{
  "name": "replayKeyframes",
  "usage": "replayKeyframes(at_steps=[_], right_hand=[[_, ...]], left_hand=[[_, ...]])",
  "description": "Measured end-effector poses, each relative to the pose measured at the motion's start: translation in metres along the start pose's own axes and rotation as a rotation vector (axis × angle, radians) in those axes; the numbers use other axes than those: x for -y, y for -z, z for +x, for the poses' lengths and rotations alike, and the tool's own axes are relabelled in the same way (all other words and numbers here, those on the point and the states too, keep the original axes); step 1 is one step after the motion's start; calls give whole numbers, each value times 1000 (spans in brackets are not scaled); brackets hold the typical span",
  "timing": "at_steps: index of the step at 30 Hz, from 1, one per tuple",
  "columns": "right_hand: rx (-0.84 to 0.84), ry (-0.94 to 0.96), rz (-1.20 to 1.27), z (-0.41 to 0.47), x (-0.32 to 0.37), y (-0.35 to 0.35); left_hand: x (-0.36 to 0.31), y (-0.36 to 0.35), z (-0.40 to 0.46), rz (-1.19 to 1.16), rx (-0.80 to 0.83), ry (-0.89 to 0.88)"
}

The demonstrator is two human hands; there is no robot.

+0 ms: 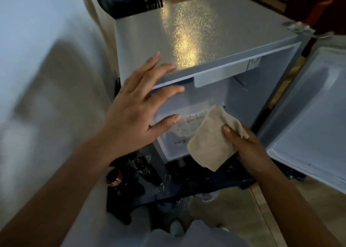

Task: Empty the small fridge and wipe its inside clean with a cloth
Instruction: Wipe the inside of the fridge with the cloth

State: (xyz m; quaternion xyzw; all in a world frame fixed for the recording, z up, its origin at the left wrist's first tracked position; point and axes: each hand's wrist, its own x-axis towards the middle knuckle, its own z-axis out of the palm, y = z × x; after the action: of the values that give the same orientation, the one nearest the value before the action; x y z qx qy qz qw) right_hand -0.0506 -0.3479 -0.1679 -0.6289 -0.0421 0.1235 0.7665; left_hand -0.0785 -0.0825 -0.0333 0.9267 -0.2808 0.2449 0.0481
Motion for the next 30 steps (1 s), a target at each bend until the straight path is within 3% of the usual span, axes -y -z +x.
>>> replayKeyframes(at_steps=[3, 9, 14, 19, 23, 30], right_hand=[[-133, -88, 102, 18, -22, 19], [-299, -124, -166, 48, -53, 52], [-368, -78, -498, 87, -82, 86], [-424, -39, -780, 121, -100, 86], [-306, -47, -899, 138, -133, 81], [-22, -127, -1448, 136, -206, 65]], left_hand=[[23, 9, 17, 187, 165, -3], [61, 7, 60, 357, 399, 51], [67, -12, 59, 66, 439, 185], [66, -12, 55, 43, 417, 205], [62, -16, 55, 178, 378, 146], [59, -17, 54, 231, 358, 135]])
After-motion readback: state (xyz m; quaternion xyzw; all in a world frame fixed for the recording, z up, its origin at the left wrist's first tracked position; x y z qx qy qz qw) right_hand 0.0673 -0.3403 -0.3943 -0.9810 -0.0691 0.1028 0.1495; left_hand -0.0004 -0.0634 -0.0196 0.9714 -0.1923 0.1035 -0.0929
